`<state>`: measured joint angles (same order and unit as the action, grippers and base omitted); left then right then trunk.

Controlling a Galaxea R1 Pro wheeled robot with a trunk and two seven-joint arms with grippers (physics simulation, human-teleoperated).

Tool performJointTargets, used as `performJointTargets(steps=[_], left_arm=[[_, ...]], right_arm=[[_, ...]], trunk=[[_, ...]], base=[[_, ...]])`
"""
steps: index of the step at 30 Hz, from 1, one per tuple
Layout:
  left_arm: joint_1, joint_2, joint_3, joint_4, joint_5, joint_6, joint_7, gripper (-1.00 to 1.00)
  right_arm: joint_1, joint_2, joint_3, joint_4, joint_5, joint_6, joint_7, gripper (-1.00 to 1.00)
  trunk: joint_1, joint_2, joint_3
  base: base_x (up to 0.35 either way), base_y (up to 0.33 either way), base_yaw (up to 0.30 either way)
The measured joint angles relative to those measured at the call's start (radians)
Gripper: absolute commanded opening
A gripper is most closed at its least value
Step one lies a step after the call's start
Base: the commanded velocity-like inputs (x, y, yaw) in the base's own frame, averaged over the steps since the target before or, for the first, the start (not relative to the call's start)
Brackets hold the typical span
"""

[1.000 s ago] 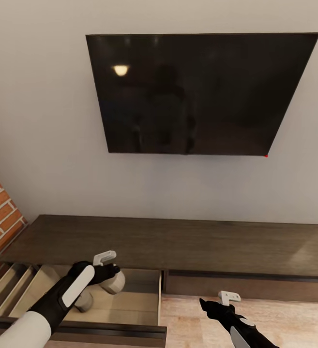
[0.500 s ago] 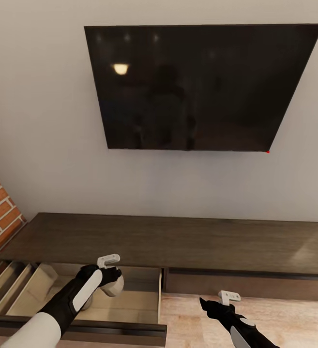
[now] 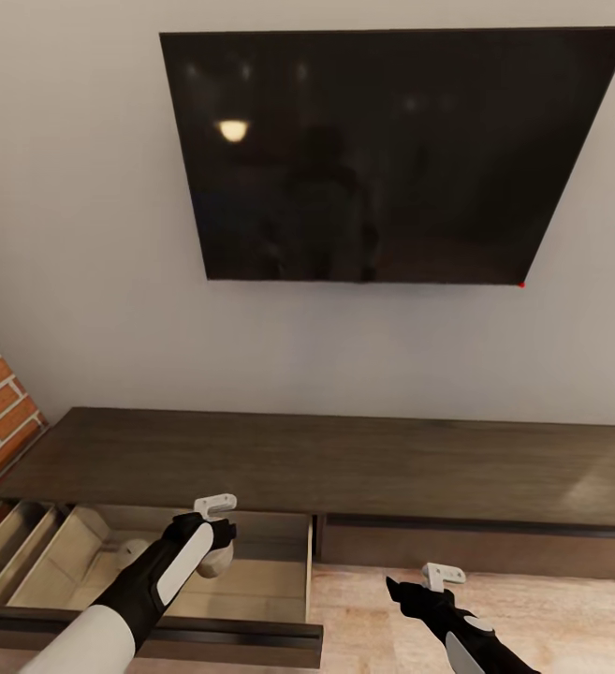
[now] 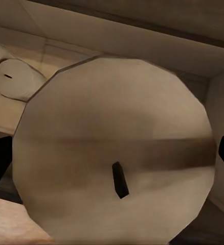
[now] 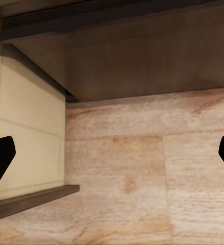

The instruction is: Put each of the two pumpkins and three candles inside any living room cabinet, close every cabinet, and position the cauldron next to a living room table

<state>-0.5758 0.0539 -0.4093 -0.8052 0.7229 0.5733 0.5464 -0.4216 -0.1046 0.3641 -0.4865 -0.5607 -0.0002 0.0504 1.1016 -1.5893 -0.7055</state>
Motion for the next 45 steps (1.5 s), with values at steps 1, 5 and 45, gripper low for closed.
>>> performJointTargets(steps=[1,5,45], left_arm=[[0.0,-0.001,-0.001,0.0,0.0,0.0,0.0,-1.0],[0.0,-0.008,-0.003,0.0,0.0,0.0,0.0,-1.0],[0.0,-0.014,-0.003,0.0,-0.003,0.0,0.0,-1.0]], right_arm=[[0.0,0.0,0.0,0.0,0.0,0.0,0.0,1.0],[0.0,0.0,0.0,-0.001,0.0,-0.001,0.0,1.0],[0.0,-0.008,-0.012,0.011,-0.149,-0.036,-0.001,1.0]], trunk=[[0.004,-0.007,-0.003],[0.019,-0.035,-0.016],[0.173,-0.315,-0.141]], base=[[0.0,0.0,0.0],[0.0,0.0,0.0],[0.0,0.0,0.0]])
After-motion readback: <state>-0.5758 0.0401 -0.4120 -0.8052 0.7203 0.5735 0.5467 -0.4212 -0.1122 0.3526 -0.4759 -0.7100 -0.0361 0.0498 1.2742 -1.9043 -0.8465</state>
